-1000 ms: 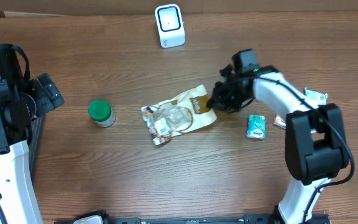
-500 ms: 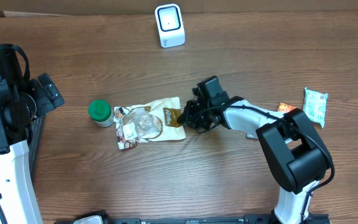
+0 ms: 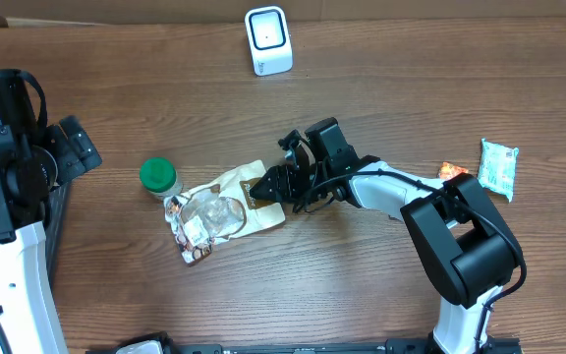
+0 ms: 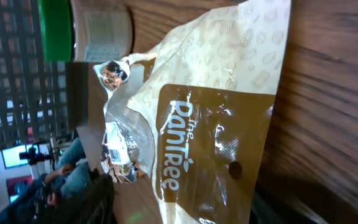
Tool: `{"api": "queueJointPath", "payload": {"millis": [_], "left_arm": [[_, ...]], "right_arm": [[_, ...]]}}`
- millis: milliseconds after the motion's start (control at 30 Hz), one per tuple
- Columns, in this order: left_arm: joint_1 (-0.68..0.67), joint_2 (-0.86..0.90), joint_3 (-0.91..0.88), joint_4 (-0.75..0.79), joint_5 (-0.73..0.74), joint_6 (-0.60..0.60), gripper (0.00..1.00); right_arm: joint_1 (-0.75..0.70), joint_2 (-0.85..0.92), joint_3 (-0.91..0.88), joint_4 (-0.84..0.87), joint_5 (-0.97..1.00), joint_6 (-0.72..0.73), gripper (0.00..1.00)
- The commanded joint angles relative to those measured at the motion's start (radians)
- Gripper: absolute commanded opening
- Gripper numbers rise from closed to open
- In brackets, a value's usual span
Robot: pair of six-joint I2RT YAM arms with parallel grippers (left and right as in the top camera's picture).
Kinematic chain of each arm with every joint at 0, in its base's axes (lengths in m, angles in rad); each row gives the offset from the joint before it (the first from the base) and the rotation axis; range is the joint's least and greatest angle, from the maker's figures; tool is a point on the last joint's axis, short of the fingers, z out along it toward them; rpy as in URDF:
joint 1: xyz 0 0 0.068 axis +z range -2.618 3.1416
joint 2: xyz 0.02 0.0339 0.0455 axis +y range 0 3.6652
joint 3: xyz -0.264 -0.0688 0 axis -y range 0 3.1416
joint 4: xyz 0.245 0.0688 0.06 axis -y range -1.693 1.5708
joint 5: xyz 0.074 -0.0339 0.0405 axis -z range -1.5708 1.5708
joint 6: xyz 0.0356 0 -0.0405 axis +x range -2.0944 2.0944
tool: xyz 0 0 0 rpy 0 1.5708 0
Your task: Scan the item barcode
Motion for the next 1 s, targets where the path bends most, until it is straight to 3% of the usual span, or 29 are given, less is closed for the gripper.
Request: {"api": "queueJointPath", "payload": {"millis": [0, 67, 233, 267, 400, 700, 967], "left_arm": [[0.005, -0.008, 0.007, -0.002, -0.006, -0.018, 1.0], [0.005, -0.008, 0.007, -0.002, -0.006, -0.018, 1.0], [0.005, -0.008, 0.007, -0.002, -0.006, -0.018, 1.0], [0.005, -0.008, 0.007, -0.002, -0.006, -0.018, 1.0], [0.005, -0.008, 0.007, -0.002, -0.006, -0.018, 1.0], [0.005, -0.008, 0.007, -0.002, -0.006, -0.018, 1.0], [0.005, -0.008, 0.007, -0.002, -0.006, -0.018, 1.0]], "right_arm": [[0.029, 0.006, -0.009, 0.009, 0.018, -0.044, 0.65], [0.058, 0.019, -0.009, 0.015, 0.071, -0.041, 0.63], [0.054, 0.019, -0.008, 0.006, 0.089, -0.042, 0.07], [0.046, 0.019, -0.008, 0.006, 0.089, -0.042, 0.04], [0.001, 0.0, -0.008, -0.015, 0.089, -0.042, 0.04], [-0.18, -0.194, -0.008, -0.331, 0.261, -0.124, 0.04], [-0.465, -0.21, -0.008, -0.426, 0.179, -0.152, 0.04]]}}
